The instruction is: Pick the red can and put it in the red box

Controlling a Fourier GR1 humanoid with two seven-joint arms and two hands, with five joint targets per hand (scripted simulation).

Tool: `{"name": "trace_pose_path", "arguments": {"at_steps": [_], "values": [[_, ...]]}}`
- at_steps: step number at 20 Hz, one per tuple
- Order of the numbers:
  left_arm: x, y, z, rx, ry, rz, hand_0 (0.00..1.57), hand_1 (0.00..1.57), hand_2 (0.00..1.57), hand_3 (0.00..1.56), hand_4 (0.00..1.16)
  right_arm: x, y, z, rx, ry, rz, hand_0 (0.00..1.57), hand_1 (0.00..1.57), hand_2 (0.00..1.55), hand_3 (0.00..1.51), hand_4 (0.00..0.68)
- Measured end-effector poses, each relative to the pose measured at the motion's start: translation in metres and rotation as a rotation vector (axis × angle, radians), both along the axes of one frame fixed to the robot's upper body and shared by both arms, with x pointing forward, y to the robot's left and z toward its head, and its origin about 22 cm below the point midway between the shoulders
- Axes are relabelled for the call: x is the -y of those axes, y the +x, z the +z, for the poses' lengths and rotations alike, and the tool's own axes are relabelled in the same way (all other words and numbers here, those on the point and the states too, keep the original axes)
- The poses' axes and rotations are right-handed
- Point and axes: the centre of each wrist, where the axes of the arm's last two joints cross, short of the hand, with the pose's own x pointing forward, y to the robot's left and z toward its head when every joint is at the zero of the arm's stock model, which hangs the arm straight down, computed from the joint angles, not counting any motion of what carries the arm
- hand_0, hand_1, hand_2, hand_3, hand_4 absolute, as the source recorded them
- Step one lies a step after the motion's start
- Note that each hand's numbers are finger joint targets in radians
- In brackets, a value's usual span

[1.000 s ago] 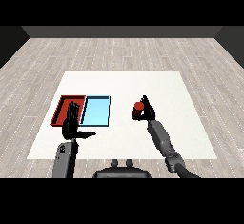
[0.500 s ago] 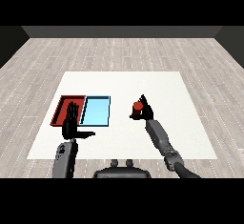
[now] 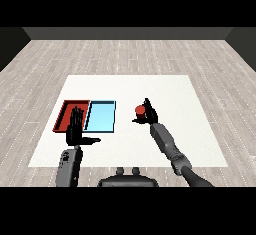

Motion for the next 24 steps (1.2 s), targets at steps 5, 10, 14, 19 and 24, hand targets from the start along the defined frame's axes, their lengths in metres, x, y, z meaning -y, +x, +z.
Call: {"name": "trace_pose_path", "arguments": {"at_steps": [5,10,14,19,24], "values": [[-0.001,-0.001,0.001,0.008,-0.006,-0.005,0.0,0.0,0.0,0.0,0.0,-0.003,0.005,-0.001,-0.027,-0.013,-0.008,0.0,0.0,0.0,0.0,0.0],[-0.004,-0.004,-0.001,0.009,0.0,-0.005,0.0,0.0,0.0,0.0,0.0,-0.004,0.007,-0.001,-0.03,-0.072,-0.058,1.53,1.53,1.48,1.43,0.573],[0.003,0.001,-0.002,0.007,0.002,-0.003,0.0,0.0,0.0,0.0,0.0,-0.005,0.009,0.0,-0.042,-0.156,-0.084,1.54,1.54,1.47,1.42,0.575],[0.006,0.0,0.005,0.01,-0.002,0.0,0.0,0.0,0.0,0.0,0.0,-0.007,0.012,0.003,-0.043,-0.216,-0.092,1.53,1.53,1.47,1.42,0.551],[0.0,-0.001,0.008,0.0,-0.009,-0.002,0.0,0.0,0.0,0.0,0.0,-0.013,0.013,0.005,-0.056,-0.253,-0.086,1.55,1.55,1.47,1.41,0.552]]}}
